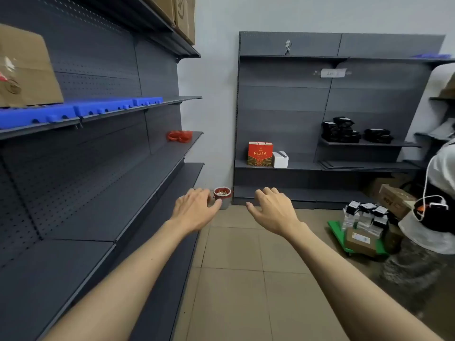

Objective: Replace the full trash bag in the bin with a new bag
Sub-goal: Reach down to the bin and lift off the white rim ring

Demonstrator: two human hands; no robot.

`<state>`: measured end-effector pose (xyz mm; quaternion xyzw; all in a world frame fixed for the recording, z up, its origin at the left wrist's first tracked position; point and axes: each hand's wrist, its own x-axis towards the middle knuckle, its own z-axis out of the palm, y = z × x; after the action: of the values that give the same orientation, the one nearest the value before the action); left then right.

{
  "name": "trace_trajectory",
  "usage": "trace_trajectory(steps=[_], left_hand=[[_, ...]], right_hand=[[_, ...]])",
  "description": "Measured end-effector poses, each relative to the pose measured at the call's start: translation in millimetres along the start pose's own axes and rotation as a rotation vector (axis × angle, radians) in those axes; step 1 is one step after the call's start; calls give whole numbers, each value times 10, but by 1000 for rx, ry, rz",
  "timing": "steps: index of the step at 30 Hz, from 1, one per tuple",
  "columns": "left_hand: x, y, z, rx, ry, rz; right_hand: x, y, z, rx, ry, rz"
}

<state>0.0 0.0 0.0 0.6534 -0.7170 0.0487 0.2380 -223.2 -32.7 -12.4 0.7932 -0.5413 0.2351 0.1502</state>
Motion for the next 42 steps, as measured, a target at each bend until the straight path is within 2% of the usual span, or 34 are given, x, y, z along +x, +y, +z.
trace_trajectory(steps=[2,11,17,23,29,42], left_hand=[[133,-4,91,18,30,12],[1178,-20,602,94,46,47],[2028,-98,875,122,76,4],[2621,-228,1210,134,80,-12],[3243,-470,1530,143,97,-6],[5151,-1395,2100,140,89,73]], right_hand=[[127,40,105,20,35,-1],[1036,528,719,67,-16,3],[1787,1017,1039,61,-24,-14],[2373,1186,1536,56,-26,-31],[2927,1262,2063,46,-36,-37],[4671,1341,3102,35,-26,44]])
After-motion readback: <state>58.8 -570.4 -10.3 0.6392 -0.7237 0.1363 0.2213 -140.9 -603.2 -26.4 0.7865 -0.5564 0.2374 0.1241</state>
